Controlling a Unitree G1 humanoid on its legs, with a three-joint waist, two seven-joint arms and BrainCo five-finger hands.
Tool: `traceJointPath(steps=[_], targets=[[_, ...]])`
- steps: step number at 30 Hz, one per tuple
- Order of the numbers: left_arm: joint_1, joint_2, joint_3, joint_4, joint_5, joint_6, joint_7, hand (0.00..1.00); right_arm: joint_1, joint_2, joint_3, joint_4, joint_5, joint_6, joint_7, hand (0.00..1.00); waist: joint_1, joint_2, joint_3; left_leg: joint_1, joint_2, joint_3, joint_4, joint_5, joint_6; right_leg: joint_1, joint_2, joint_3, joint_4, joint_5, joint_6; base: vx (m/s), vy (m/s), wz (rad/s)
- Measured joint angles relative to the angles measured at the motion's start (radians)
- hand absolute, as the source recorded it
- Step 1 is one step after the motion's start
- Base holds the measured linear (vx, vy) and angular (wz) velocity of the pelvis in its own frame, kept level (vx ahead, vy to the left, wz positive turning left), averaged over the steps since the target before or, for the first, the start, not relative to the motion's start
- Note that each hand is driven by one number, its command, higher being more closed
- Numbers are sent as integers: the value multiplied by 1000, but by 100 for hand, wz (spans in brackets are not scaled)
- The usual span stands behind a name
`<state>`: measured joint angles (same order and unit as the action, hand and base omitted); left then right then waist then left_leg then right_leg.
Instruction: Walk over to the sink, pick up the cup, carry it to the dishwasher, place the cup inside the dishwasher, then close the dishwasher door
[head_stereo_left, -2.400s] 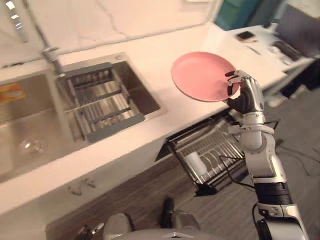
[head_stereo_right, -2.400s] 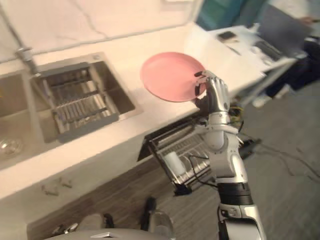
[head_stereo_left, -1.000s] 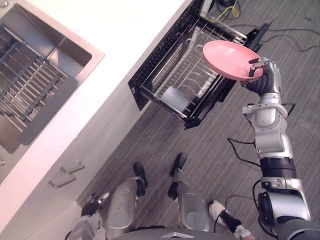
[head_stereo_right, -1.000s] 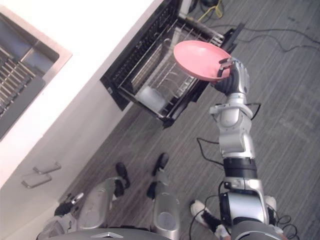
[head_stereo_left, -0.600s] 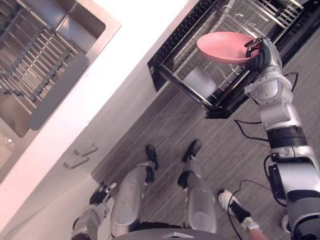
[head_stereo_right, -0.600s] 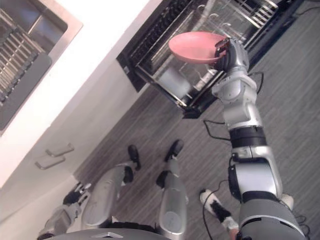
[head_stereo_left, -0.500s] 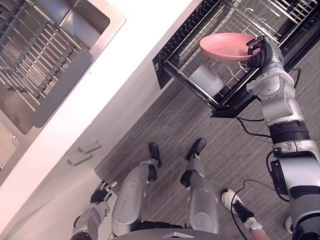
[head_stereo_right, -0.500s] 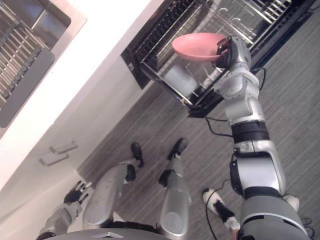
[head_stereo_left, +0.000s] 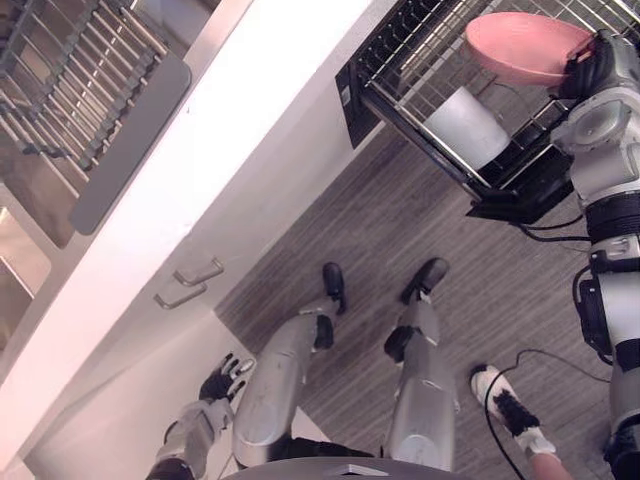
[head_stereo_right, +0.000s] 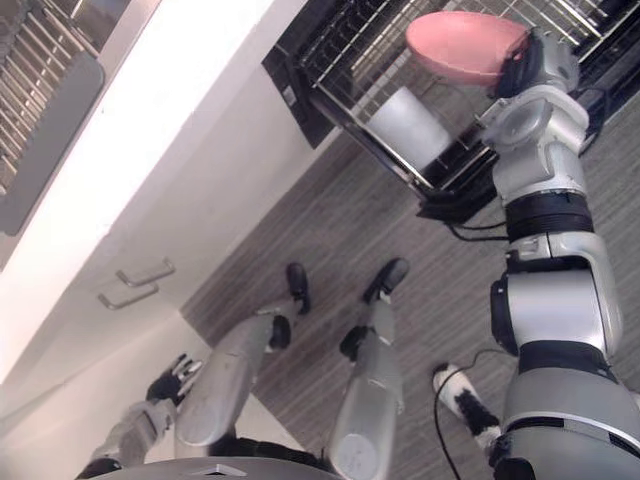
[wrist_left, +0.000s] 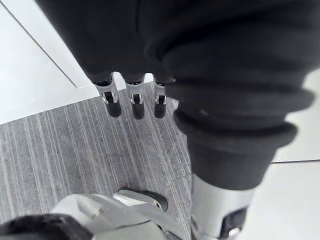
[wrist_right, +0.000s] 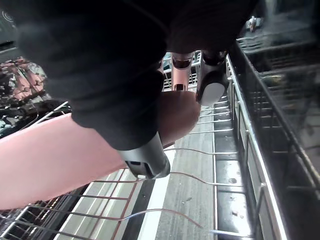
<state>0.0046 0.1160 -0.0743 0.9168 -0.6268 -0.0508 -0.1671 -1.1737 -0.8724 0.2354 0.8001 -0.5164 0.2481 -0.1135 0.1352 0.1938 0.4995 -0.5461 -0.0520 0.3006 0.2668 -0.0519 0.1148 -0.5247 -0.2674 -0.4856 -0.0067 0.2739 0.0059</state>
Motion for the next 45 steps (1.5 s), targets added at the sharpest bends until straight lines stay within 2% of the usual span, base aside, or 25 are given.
traceJointPath(steps=[3, 7, 11, 14, 16, 20, 23, 26, 27, 30, 35, 36, 39, 41, 45], targets=[[2, -1, -11, -1, -1, 2, -14, 0, -29, -23, 25, 42, 7, 27, 20, 0, 6, 21, -15, 2, -6, -2, -25, 13, -5, -5, -8, -13, 5, -3, 2, 43, 44, 14], [4, 0, -18, -3, -15, 8, -28, 0, -30, -43, 27, 42, 139, 27, 40, 0, 17, 37, -25, 19, -9, -5, -50, 26, -7, -5, -11, -19, 23, -14, -3, 42, 21, 3], [14, -1, -20, -7, -18, 9, -45, 0, -14, -40, -17, 42, 340, -34, 49, 0, 16, 38, -26, 59, -15, -6, -81, 39, -15, 11, -15, -18, 38, -26, -2, 50, 11, -4], [46, -11, -19, -37, -17, 8, -58, 0, 7, -25, -83, 39, 486, -89, 52, 0, -7, 38, -26, 99, -23, -30, -83, 40, -15, 45, -20, -18, 50, -34, 6, 66, 21, 0], [51, -17, -14, -41, -17, 8, -59, 0, 23, -22, -126, 27, 530, -120, 69, 0, -15, 38, -26, 121, -25, -30, -85, 40, -15, 66, -22, -18, 54, -43, 4, 61, 30, 0], [59, -20, -7, -44, -16, 7, -58, 0, 34, -19, -201, -60, 662, -186, 85, 0, -51, 37, -26, 188, -28, -27, -115, 39, -15, 121, -22, -19, 54, -52, 8, 68, 23, 0], [68, -22, -5, -44, -13, 7, -57, 0, 37, -11, -277, -98, 714, -220, 67, 0, -68, 36, -25, 232, -26, -26, -125, 38, -17, 160, -17, -19, 49, -57, 8, 58, -1, -4], [77, -25, 4, -44, 2, 7, -54, 0, 83, -3, -377, -168, 759, -258, -11, 0, -95, 32, -22, 284, -22, -22, -150, 35, -21, 205, -7, -18, 32, -58, 9, 64, -7, -6], [82, -30, 16, -43, 3, 7, -52, 0, 107, -3, -416, -174, 776, -260, -48, 100, -106, 31, -21, 300, -19, -19, -152, 34, -23, 220, -3, -17, 28, -59, 10, 62, -15, -12], [102, -40, 37, -41, 4, 6, -49, 0, 208, -3, -516, -197, 854, -254, -100, 100, -125, 21, -17, 346, -11, 10, -174, 29, -29, 245, 9, 6, 24, -65, 15, 60, -22, -24], [114, -46, 73, -5, 2, -2, -49, 0, 383, 2, -646, -193, 979, -173, -141, 100, -162, 4, -13, 380, 2, 43, -215, 36, -41, 243, 26, 36, 24, -71, 25, 63, -33, -22], [114, -46, 73, -1, 2, -5, -50, 0, 404, 3, -653, -192, 1004, -170, -140, 100, -165, 3, -11, 384, 3, 47, -222, 37, -44, 242, 28, 38, 25, -72, 27, 72, -39, -21], [114, -45, 73, 8, 2, -13, -51, 0, 460, 23, -689, -164, 1121, -149, -104, 100, -175, 1, -11, 388, 7, 58, -249, 47, -53, 227, 37, 47, 26, -76, 28, 56, -30, -14], [113, -44, 72, 14, 2, -21, -51, 0, 479, 55, -687, -123, 1202, -132, -45, 100, -174, 0, -11, 372, 9, 63, -257, 54, -55, 202, 41, 58, 28, -75, 28, 69, -37, -9], [105, -43, 70, 37, 2, -33, -50, 0, 514, 130, -640, -111, 1242, -93, 81, 100, -169, 0, -11, 353, 9, 65, -271, 66, -58, 171, 42, 63, 37, -75, 27, 56, -22, -2]])
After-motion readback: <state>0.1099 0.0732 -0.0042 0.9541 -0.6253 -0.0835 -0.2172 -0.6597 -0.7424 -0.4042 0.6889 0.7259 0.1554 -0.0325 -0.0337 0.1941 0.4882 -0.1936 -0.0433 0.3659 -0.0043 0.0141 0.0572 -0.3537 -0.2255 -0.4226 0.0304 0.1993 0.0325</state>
